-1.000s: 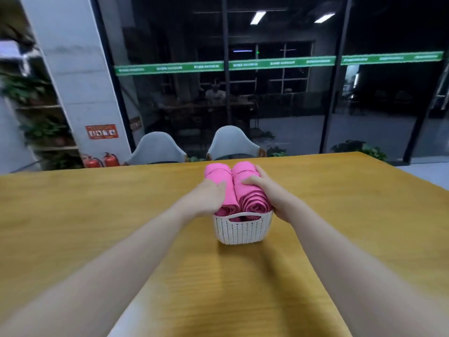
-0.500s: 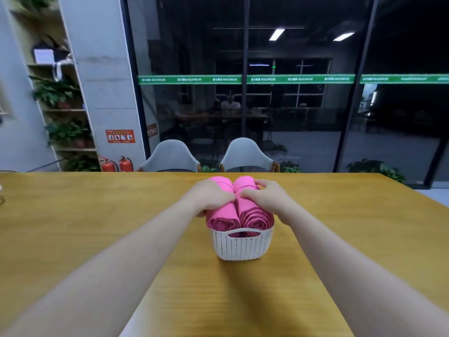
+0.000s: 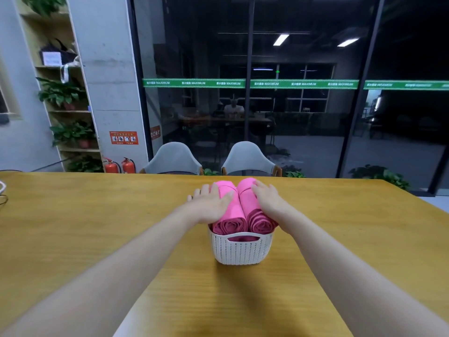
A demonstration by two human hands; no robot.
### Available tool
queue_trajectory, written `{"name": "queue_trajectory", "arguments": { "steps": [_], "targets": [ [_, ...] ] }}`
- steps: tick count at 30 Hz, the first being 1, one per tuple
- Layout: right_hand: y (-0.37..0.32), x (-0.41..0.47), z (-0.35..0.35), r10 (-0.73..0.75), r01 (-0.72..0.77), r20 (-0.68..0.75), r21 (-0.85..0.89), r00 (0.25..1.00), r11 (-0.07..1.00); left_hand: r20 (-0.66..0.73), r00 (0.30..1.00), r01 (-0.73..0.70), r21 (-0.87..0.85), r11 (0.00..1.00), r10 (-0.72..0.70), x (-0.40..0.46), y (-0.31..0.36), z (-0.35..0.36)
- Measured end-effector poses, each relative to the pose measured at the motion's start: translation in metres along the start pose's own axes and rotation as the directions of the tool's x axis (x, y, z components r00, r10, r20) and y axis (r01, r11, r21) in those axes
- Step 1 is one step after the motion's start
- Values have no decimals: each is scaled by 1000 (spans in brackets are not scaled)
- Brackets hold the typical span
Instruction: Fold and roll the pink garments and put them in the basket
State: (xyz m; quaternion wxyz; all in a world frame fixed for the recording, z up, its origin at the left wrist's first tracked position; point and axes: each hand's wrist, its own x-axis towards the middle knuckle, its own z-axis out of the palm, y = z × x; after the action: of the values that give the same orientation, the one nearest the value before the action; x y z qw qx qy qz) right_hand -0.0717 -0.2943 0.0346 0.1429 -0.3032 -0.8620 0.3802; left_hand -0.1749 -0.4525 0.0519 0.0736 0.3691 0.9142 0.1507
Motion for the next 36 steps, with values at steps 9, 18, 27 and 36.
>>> {"name": "queue_trajectory", "arguments": {
  "steps": [9,18,27,36],
  "targets": [
    [-47,6,-40,-41,45,36,-122,999,992,-70,997,-39,-292,956,19,31,17,-56],
    [-30,16,5,-175,230,155,-509,972,830,-5,987,-161,-133,978,162,42,-5,18],
    [-16,72,9,-287,278,91,-633,953,722,-116,974,-219,-252,943,195,89,-4,21],
    [-4,208,-17,-253,255,114,-723,961,642,-104,964,-258,-126,958,246,232,16,16]
  ]
}}
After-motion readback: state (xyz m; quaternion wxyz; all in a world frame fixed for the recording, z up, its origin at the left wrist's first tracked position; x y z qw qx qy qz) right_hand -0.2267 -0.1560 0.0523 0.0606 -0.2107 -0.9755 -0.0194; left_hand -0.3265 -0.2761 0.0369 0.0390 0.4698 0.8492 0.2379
